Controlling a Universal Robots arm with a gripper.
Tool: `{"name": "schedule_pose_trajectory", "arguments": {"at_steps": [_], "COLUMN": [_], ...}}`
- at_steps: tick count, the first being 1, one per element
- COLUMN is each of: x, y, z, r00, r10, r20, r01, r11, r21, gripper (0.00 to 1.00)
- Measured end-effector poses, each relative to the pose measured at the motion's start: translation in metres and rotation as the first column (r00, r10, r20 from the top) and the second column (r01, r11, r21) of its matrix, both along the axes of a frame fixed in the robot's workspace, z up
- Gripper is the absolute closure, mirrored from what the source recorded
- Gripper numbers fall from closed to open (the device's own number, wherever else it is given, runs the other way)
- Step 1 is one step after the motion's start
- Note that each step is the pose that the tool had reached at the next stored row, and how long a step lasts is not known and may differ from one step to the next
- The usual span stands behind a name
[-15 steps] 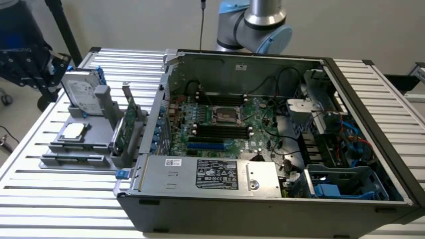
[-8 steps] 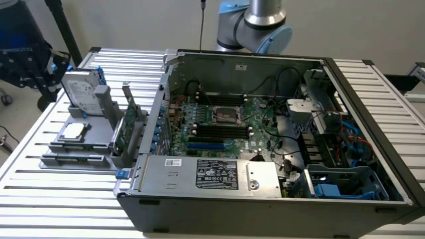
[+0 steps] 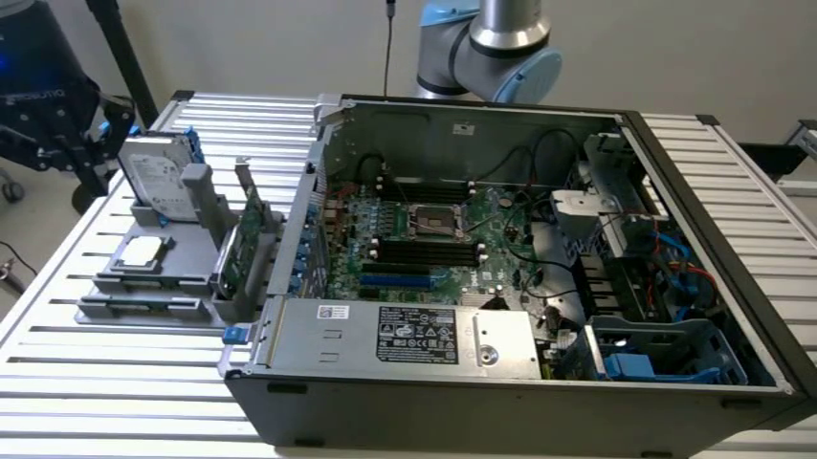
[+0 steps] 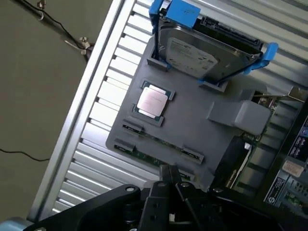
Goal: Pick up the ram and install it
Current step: 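Pick up the ram and move it above insertion slot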
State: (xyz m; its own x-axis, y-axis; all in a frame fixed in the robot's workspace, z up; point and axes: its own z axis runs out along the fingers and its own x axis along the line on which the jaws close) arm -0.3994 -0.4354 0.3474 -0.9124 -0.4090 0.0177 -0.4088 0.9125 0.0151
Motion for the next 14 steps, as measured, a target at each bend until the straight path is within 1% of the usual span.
{"name": "schedule_pose_trajectory", "arguments": {"at_steps": [2,4,7,9,11,14], "x": [-0.0001,-0.0001,-0.0002,-0.0003,-0.0003,-0.0003], "y": [0.0000,0.0000,0.0000,0.0000,0.0000,0.0000], "z": [0.0000,0.0000,0.0000,-0.0001,-0.0001,-0.0001], "r00": [0.9994,0.9974,0.9920,0.9867,0.9802,0.9679], "r10": [0.035,0.072,0.126,0.162,0.198,0.251], "r20": [0.0000,0.0000,0.0001,0.0001,0.0001,0.0001], "r01": [-0.035,-0.072,-0.126,-0.162,-0.198,-0.251], "r11": [0.9994,0.9974,0.9920,0.9867,0.9802,0.9679], "r21": [0.0000,0.0000,0.0001,0.0001,0.0000,0.0001], "gripper": [0.89,0.89,0.89,0.89,0.89,0.89]}}
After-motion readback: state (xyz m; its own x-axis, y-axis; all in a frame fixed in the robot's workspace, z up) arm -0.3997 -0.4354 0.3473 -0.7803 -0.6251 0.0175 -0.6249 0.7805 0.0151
